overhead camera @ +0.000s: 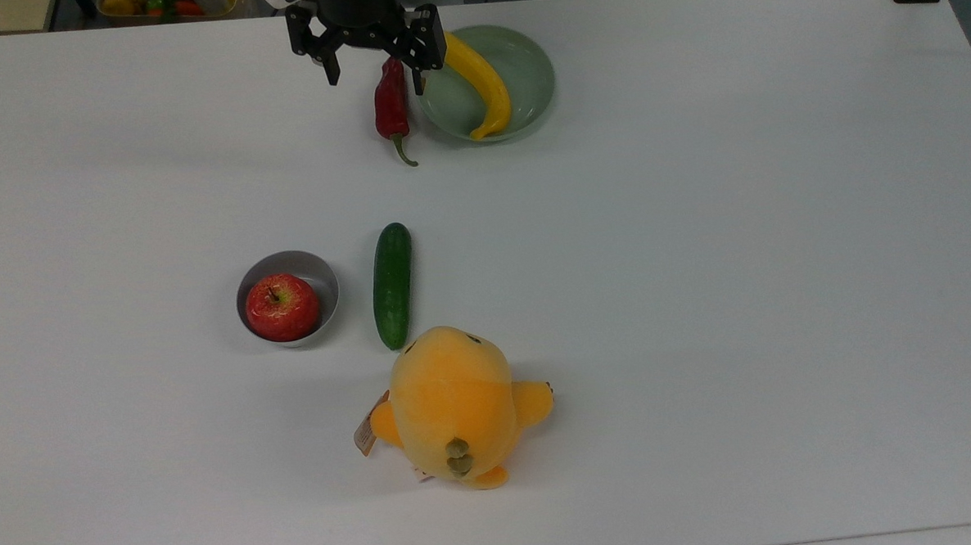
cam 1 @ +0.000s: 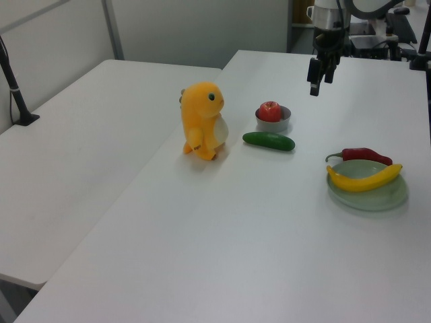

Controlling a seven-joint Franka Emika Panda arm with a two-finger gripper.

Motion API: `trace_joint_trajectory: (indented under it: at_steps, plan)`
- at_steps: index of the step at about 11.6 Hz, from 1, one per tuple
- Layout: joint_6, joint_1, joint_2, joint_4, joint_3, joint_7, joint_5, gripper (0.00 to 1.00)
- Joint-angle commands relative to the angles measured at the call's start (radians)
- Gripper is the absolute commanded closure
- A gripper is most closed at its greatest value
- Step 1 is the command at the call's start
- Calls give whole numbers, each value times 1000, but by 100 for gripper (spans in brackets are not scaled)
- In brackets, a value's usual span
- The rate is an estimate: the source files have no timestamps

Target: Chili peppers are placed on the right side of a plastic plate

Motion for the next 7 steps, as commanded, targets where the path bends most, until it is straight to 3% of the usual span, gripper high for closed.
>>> trace_joint_trajectory:
  at_steps: [1,4,7]
  plan:
    - [-6,-14,-7,2,12,-3,19,0]
    - [-50,-14,-8,2,12,-113,19,0]
    - [-44,-14,-7,2,12,-115,19,0]
